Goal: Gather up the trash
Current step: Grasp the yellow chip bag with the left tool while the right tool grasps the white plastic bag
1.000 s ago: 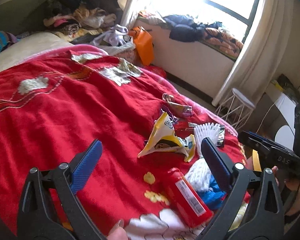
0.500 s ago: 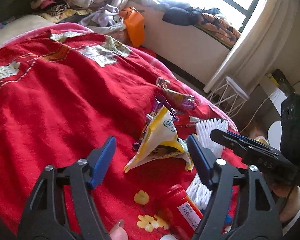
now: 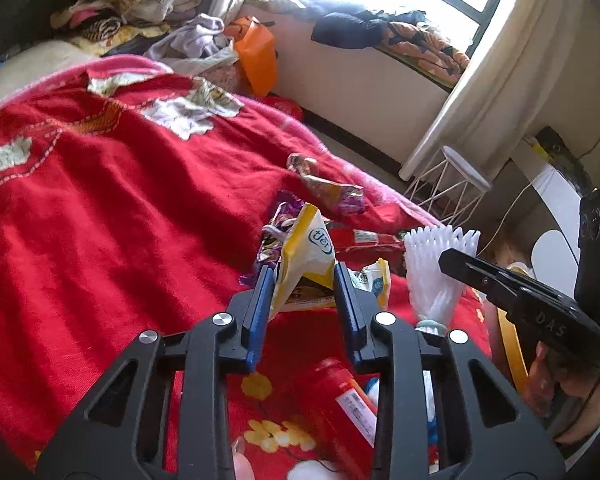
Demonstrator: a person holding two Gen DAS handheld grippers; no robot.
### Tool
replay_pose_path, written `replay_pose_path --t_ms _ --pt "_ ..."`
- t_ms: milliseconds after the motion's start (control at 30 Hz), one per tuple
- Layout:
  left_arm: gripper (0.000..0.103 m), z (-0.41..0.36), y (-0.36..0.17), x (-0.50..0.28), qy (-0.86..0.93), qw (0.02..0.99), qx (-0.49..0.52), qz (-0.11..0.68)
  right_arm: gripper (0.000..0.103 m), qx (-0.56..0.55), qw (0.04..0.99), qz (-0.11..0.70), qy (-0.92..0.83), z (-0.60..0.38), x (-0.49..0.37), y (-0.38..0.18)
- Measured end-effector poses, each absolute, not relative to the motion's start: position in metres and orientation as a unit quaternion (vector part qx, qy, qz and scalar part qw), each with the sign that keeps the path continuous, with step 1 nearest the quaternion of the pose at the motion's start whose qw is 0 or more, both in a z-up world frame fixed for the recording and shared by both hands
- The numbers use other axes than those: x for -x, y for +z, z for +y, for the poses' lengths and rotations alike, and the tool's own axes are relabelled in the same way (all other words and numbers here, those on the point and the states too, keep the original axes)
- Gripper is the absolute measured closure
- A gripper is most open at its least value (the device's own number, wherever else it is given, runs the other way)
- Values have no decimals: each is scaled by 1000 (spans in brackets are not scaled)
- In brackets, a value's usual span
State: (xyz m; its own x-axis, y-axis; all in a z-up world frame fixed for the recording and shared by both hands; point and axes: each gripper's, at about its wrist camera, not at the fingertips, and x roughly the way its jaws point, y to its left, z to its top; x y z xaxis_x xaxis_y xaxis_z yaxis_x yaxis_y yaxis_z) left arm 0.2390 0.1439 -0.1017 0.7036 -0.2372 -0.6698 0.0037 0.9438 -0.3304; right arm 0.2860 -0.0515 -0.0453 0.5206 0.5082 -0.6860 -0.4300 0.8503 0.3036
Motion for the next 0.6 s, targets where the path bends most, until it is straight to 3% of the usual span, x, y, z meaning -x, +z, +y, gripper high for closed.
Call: replay_pose_path --t_ms 600 --pt "81 137 -41 -187 -53 937 161 306 89 -84 892 352 271 -97 -244 2"
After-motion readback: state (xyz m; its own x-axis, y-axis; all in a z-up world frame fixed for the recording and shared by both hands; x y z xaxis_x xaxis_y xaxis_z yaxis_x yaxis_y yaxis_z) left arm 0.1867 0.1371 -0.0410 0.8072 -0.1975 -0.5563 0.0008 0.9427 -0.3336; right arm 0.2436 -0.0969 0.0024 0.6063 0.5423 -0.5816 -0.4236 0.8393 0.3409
